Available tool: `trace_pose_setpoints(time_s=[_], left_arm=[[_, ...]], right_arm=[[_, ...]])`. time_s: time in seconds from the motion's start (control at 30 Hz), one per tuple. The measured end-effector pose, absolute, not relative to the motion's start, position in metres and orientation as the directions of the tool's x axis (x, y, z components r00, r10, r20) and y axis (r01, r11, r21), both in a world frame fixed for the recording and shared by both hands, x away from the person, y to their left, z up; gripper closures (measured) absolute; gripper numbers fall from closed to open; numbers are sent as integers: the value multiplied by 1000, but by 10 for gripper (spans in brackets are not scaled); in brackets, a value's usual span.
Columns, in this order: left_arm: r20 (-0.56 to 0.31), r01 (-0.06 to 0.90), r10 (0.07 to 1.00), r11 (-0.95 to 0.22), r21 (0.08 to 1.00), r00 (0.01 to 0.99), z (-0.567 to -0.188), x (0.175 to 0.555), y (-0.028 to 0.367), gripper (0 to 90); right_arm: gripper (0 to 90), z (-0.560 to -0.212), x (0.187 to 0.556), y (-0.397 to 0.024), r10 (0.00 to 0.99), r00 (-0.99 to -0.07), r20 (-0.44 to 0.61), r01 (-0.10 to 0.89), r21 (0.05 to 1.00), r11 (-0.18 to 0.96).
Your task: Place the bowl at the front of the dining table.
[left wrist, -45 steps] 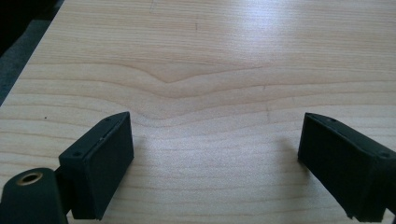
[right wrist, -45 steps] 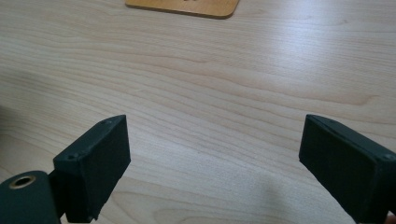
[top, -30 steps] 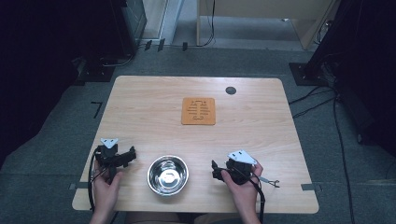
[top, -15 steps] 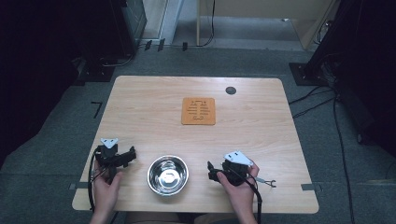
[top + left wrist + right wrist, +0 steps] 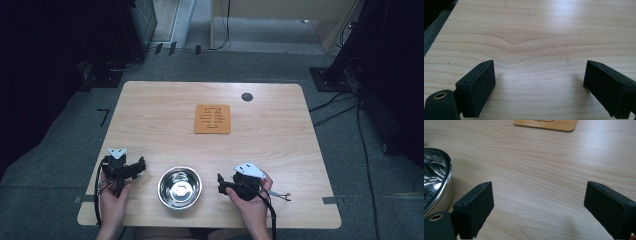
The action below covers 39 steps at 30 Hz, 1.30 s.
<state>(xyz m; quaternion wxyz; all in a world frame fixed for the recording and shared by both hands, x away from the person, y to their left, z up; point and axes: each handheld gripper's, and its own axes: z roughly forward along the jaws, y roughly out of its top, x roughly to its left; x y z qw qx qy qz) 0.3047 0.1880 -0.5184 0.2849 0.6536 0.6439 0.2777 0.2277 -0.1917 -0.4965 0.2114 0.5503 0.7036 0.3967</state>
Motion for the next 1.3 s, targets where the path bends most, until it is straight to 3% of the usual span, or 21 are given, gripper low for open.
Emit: trace_pose_setpoints(time_s=[1.3], left_arm=[[-4,684,1000,-9,730,17,-518,305,188,102]], right_arm=[[88,-485,217,-152,910,-362,204,586,809,52]])
